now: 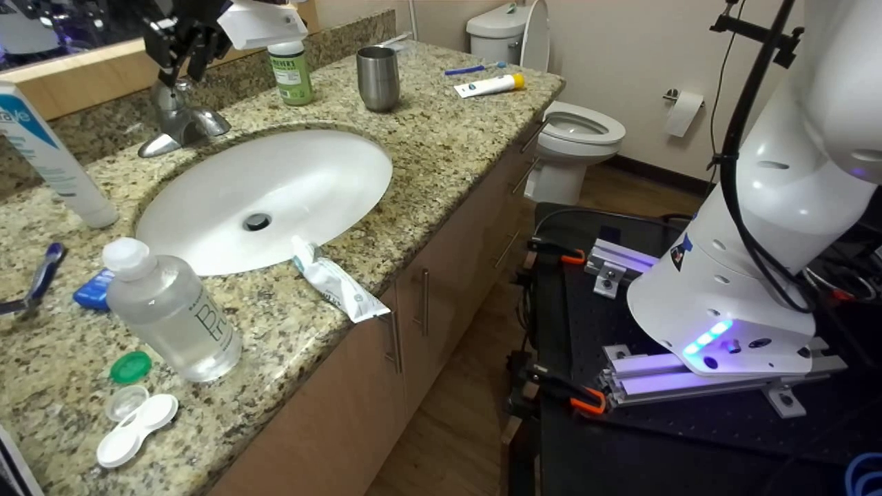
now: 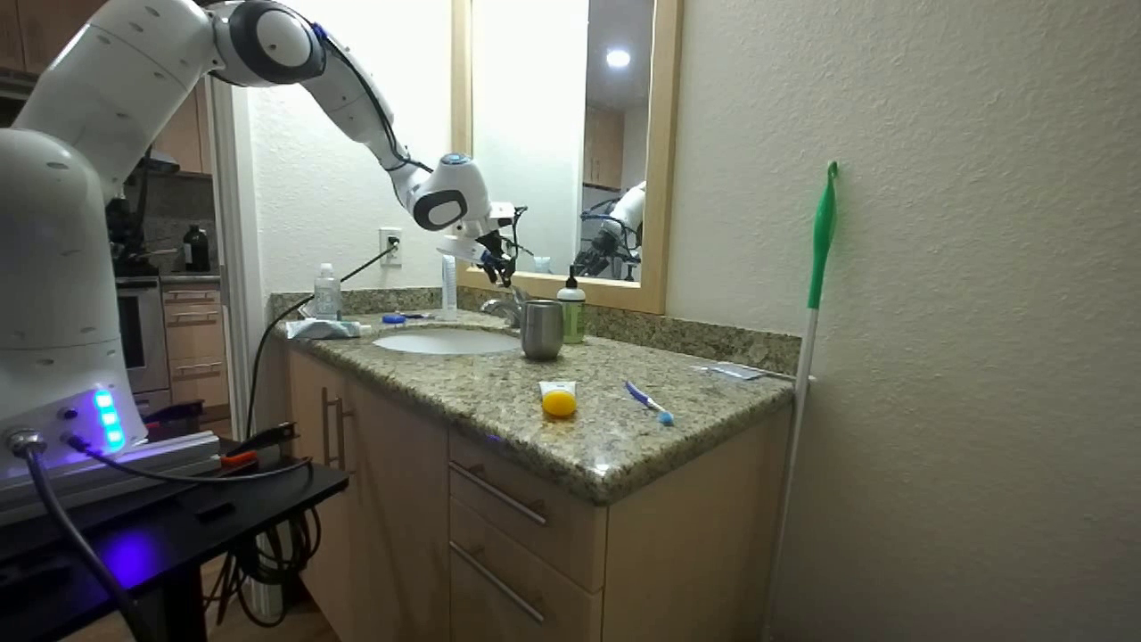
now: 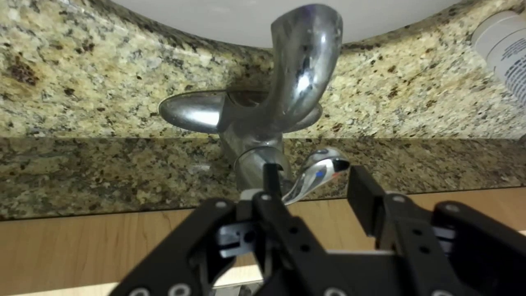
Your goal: Open the faucet
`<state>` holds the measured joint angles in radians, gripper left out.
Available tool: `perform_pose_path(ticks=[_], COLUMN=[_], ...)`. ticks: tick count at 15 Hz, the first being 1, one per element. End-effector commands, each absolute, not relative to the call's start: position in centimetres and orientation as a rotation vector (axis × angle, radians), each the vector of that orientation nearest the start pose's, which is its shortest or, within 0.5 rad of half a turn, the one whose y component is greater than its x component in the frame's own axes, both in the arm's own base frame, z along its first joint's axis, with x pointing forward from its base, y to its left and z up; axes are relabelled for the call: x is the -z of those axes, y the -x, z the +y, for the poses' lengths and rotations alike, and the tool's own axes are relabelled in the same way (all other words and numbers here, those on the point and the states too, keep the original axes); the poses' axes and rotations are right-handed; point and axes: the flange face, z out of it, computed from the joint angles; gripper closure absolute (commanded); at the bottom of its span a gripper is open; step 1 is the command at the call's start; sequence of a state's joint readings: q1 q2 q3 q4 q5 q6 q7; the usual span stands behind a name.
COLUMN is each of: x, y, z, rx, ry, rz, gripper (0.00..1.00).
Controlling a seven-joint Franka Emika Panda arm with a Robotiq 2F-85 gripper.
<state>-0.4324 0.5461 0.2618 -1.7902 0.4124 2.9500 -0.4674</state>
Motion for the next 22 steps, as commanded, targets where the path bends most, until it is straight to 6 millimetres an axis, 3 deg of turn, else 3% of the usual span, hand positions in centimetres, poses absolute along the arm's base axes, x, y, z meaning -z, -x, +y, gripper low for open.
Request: perform_pose_path(ticks=[1,3,5,9,10,12,16,21,22], x=[-31.9,-31.9,-32.0,-33.6,-34.3,-35.0,-35.3,-33.4,-32.8], y=[-68.2,-68.2,-68.2,-68.2,-68.0,-67.4,-65.7,-64.6,-64.6], z=[-17.2,-17.2,-17.5,-18.0,-17.8,-17.0,-17.0,-18.6,-18.6], rx=[0.994,0.966,0.947,1.019,1.029,0.993,0.886,0.736,0.713], ry=[2.824,2.805,2.778,2.711,2.700,2.688,2.748,2.828,2.842], rz=[0.248,0.279,0.320,0.342,0.343,0.333,0.412,0.512,0.507], gripper=[0.81,0.95,0.93,1.00,0.74,0.67,0.38,0.03,0.01])
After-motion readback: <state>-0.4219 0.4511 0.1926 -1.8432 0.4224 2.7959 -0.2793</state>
